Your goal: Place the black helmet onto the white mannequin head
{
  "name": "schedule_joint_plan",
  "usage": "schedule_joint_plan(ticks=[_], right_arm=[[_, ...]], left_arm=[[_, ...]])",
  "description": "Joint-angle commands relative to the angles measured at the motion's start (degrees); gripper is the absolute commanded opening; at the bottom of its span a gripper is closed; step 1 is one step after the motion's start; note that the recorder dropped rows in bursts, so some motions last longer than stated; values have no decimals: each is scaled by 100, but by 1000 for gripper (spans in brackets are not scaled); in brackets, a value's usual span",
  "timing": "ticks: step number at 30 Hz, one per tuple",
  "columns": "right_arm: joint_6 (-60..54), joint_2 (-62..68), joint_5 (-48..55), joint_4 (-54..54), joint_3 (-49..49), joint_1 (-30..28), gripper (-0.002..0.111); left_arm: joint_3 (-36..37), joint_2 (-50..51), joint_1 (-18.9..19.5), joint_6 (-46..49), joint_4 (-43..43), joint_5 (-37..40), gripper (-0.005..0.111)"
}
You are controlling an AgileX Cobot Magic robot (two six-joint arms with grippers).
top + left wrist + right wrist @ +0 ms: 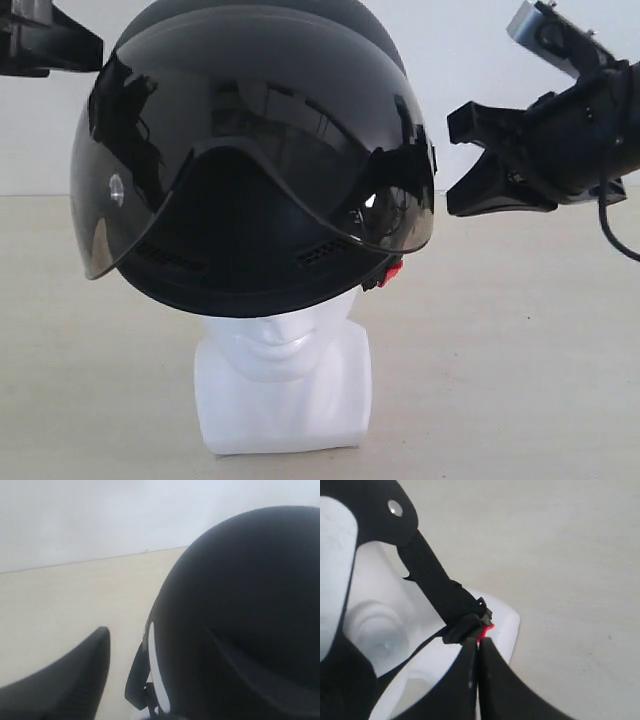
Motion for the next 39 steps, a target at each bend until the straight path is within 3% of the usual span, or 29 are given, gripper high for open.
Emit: schedule_joint_plan(ticks=[1, 7, 12, 18, 25, 39], right_arm=[[-1, -548, -103, -172, 0, -418, 0], [-288, -1273, 141, 41, -379, -830, 0], [-776, -1312, 360, 868, -977, -564, 0], [-776, -1165, 497, 1007, -1031, -18, 0], [-822, -1165, 61, 850, -1031, 771, 0], [-724, -995, -75, 750, -1031, 1271, 0]], left_arm=[[-35, -538, -11, -79, 175, -233, 35], [-35, -891, -11, -90, -115, -680, 4], [-35, -592, -11, 271, -969, -500, 4], [-35, -152, -11, 1660, -2773, 96, 4], [-35, -46, -11, 1781, -2982, 201, 4], [-24, 16, -189, 1805, -2968, 651, 4]])
